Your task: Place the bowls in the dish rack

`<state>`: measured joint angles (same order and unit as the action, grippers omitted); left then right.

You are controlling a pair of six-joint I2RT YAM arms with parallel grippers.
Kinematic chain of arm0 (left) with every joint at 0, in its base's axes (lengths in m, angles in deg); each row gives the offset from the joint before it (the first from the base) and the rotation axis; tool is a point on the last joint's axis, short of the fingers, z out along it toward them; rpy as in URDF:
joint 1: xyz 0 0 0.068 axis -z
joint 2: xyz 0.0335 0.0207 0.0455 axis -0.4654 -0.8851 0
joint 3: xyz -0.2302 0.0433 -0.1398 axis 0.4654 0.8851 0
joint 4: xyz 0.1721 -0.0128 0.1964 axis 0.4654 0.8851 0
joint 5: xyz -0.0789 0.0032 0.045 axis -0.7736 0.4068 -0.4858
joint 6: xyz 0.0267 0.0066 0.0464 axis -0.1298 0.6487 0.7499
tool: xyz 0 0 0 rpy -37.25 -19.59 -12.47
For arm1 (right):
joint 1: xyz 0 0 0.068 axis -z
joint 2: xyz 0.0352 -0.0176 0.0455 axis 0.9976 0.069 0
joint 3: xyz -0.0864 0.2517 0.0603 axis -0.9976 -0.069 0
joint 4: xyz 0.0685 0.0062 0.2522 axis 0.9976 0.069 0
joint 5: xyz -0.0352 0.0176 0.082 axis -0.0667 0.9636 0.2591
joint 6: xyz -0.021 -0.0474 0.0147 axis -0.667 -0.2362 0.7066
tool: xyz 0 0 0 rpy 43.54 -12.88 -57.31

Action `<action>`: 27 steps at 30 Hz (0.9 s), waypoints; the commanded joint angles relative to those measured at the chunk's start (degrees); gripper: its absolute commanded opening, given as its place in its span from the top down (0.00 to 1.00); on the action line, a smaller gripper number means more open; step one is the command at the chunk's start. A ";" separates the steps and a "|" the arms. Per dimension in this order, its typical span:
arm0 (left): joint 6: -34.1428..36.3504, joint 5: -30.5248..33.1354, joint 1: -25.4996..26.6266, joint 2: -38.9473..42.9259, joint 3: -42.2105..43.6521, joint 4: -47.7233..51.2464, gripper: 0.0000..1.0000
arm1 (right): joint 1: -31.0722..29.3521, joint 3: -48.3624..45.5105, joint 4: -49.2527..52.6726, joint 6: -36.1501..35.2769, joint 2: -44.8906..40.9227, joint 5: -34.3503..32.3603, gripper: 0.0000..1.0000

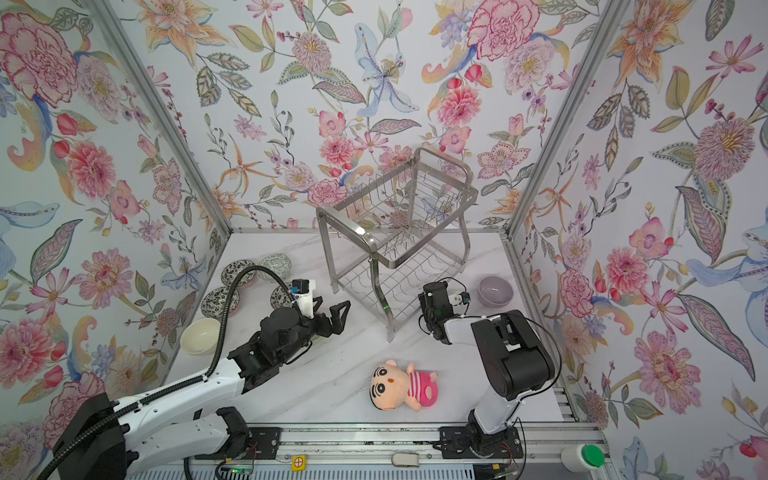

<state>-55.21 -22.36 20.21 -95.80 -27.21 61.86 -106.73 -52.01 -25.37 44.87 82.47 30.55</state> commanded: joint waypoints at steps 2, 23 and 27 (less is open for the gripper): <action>-1.20 6.22 4.72 -3.91 -2.85 -5.60 0.01 | 0.97 -2.99 6.19 -5.47 -5.13 -0.44 0.35; -10.08 20.47 14.77 -25.15 -12.91 -19.38 0.01 | 5.51 -2.58 23.46 -30.59 -29.75 1.76 0.01; -10.54 25.39 14.60 -28.69 -16.86 -13.82 0.01 | 6.51 -4.05 23.79 -31.74 -32.60 1.86 0.01</action>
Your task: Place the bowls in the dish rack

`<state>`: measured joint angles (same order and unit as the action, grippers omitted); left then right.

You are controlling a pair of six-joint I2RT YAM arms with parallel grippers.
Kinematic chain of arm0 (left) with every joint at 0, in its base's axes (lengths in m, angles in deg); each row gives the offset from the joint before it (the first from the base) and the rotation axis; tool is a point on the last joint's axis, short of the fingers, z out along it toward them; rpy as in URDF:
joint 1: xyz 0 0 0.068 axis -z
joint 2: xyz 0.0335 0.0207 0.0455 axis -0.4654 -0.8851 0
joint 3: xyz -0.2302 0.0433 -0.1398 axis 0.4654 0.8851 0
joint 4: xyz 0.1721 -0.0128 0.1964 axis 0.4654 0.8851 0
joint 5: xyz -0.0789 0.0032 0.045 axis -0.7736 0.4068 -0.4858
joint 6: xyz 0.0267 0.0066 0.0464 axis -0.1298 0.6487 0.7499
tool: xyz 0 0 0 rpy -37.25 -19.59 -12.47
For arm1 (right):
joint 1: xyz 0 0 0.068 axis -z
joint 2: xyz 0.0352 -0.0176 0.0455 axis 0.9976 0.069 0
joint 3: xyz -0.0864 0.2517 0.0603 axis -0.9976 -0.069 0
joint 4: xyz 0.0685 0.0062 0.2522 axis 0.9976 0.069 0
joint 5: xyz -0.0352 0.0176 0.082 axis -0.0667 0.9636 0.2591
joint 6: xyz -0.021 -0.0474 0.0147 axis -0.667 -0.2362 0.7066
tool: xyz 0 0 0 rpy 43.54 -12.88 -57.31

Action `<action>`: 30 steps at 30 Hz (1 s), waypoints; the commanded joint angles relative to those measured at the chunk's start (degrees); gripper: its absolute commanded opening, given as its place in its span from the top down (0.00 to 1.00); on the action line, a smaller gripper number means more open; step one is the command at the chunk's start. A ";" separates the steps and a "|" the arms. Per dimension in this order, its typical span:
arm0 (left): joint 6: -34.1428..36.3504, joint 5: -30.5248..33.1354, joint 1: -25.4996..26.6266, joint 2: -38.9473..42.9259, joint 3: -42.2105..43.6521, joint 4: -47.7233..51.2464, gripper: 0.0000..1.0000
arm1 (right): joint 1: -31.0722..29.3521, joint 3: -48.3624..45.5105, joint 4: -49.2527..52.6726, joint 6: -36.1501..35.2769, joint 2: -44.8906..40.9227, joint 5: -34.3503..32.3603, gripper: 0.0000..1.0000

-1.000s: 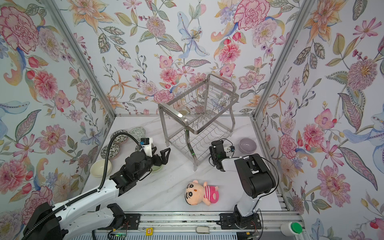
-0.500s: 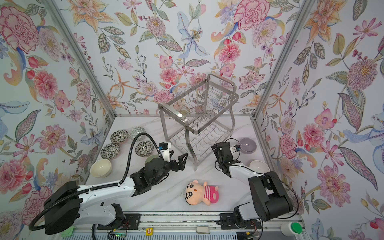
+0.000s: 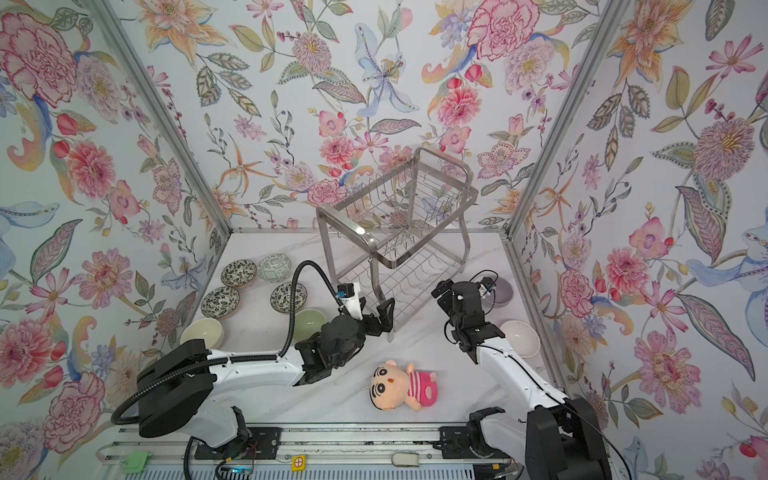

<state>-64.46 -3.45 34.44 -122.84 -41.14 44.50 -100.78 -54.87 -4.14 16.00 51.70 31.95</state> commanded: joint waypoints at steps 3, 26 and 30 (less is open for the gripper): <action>-3.06 7.65 -1.02 -1.28 -3.69 7.63 0.01 | 1.27 -1.56 3.17 -3.44 -3.08 0.47 0.01; 2.81 -1.84 -17.93 8.71 1.15 18.91 0.01 | 10.88 7.43 4.42 -17.00 1.16 4.65 0.01; 3.76 -3.62 -20.11 9.11 1.52 19.34 0.01 | 12.94 11.94 -1.44 -22.13 7.53 12.38 0.01</action>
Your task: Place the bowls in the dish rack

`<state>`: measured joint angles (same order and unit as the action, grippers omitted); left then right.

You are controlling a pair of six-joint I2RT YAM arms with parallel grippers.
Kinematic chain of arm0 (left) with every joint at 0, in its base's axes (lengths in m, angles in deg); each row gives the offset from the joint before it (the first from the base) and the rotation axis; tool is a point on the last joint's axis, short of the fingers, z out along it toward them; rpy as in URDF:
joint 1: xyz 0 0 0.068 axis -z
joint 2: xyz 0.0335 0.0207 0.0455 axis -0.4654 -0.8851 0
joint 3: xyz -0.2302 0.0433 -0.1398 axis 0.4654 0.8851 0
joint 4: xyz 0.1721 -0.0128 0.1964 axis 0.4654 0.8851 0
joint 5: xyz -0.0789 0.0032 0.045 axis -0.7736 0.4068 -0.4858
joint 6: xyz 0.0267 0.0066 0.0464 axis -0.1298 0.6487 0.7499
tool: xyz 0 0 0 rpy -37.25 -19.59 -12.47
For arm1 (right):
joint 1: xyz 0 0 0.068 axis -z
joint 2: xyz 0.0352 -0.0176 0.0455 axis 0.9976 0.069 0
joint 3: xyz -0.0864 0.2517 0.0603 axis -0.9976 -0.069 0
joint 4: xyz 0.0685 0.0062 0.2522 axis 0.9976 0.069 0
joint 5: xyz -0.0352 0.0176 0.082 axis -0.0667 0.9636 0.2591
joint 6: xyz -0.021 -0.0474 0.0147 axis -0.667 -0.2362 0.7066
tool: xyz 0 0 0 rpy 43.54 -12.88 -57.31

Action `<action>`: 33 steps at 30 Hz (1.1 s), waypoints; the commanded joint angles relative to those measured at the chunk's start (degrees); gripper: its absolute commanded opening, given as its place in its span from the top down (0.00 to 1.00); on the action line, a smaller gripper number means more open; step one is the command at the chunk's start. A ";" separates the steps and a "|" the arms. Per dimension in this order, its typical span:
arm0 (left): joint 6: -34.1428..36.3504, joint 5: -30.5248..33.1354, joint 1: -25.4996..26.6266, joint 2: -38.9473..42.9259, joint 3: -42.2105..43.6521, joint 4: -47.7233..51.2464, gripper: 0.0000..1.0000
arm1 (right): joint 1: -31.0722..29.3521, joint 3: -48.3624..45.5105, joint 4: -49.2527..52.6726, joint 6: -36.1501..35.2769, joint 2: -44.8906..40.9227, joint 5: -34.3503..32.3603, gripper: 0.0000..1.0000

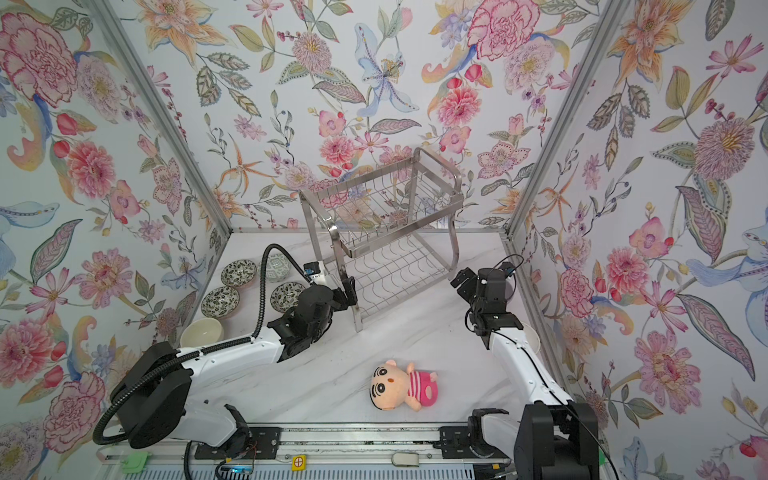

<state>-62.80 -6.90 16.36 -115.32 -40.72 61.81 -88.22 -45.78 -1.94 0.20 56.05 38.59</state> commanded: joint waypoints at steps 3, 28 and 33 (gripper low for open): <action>2.25 -2.09 -4.22 1.85 1.33 2.58 0.01 | 0.28 6.50 -7.45 -10.34 8.37 9.66 0.01; 7.76 -11.65 -8.63 1.62 1.25 3.05 0.13 | -1.26 22.37 -28.78 -17.50 36.23 16.55 0.30; 8.98 -12.12 -8.85 0.56 -0.46 4.27 0.15 | -1.34 22.17 -27.77 -18.77 36.86 15.83 0.46</action>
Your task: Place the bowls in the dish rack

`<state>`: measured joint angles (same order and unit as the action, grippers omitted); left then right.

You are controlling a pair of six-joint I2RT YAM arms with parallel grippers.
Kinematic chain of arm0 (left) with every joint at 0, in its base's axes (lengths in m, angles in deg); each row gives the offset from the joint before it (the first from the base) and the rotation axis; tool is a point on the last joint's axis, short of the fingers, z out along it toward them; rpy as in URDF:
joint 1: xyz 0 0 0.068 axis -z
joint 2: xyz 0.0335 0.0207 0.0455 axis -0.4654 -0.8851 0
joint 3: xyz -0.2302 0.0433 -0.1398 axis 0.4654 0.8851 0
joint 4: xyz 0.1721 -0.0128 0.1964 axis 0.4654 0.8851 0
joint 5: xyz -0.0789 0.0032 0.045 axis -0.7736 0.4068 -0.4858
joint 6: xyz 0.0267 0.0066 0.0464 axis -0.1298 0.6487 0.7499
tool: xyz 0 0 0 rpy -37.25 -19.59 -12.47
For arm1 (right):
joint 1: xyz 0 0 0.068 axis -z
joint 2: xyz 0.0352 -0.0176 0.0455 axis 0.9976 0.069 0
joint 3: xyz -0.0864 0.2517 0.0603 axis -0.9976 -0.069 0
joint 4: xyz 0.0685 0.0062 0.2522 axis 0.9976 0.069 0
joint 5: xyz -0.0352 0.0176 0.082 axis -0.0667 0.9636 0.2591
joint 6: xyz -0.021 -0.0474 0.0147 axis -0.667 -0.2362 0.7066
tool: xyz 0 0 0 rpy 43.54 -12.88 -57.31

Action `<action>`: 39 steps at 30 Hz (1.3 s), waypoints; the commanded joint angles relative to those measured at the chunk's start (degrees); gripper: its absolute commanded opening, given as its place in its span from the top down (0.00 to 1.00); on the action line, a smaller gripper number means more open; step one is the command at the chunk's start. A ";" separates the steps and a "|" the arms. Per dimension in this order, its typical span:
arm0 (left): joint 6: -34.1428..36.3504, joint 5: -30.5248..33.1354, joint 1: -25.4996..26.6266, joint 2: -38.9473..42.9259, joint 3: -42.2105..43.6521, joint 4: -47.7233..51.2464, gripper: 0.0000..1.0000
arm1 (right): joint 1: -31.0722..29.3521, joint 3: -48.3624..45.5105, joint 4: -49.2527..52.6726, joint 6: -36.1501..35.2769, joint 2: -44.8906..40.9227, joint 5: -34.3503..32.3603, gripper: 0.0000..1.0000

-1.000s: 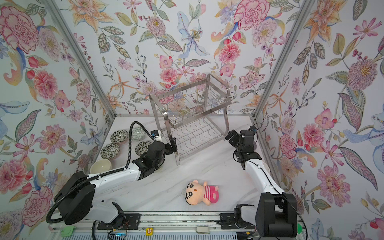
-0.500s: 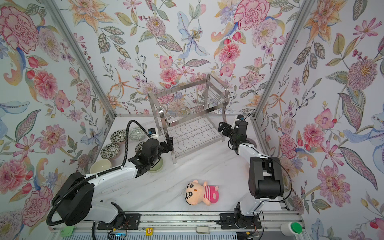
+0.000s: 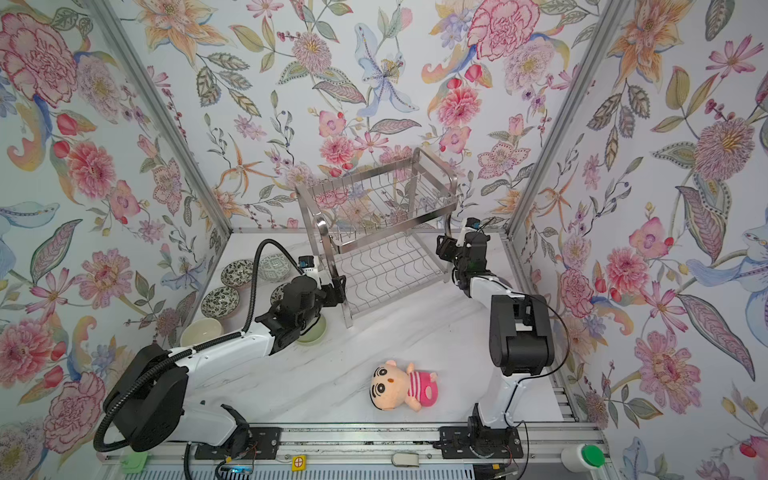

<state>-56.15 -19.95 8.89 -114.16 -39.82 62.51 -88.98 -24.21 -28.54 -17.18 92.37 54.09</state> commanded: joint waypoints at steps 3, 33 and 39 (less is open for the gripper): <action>2.35 1.04 -1.87 -0.73 -1.90 3.79 0.15 | -0.41 -0.19 0.45 -1.32 0.04 -1.09 0.55; 5.30 -4.28 -5.32 -3.03 -5.15 4.61 0.16 | -2.07 -20.38 12.25 3.80 -21.37 -12.40 0.86; 6.21 -6.19 -6.95 -4.53 -6.98 5.60 0.20 | -3.36 -22.49 15.25 7.86 -24.22 -14.96 0.87</action>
<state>-51.41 -24.61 3.31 -117.66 -44.46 66.91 -92.26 -44.27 -19.86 -20.72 69.51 43.84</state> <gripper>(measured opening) 0.809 0.350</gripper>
